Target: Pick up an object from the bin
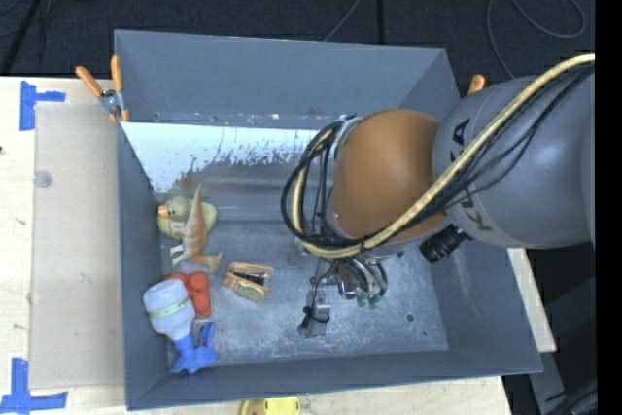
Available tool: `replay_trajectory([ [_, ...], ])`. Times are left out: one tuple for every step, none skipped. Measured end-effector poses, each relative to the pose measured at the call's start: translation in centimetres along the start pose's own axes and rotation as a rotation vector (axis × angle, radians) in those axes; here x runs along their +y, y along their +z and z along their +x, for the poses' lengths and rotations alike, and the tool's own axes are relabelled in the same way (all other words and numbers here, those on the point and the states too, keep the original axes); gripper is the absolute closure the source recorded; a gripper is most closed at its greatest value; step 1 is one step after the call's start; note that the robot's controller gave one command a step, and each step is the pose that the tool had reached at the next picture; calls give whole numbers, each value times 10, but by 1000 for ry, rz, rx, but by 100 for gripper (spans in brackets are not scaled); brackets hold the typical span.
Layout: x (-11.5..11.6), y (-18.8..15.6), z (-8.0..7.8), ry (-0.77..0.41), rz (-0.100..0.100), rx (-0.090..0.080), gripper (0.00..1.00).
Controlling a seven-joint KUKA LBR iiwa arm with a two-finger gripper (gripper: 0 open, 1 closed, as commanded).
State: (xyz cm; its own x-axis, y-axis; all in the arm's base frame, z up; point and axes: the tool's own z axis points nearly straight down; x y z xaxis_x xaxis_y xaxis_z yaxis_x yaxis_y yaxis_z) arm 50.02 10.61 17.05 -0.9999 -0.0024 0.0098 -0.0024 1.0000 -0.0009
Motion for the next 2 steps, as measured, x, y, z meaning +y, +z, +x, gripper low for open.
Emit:
replay_trajectory([
  [0,-4,-2,3,-1,-7,0],
  [22,48,-41,28,-3,-13,0],
])
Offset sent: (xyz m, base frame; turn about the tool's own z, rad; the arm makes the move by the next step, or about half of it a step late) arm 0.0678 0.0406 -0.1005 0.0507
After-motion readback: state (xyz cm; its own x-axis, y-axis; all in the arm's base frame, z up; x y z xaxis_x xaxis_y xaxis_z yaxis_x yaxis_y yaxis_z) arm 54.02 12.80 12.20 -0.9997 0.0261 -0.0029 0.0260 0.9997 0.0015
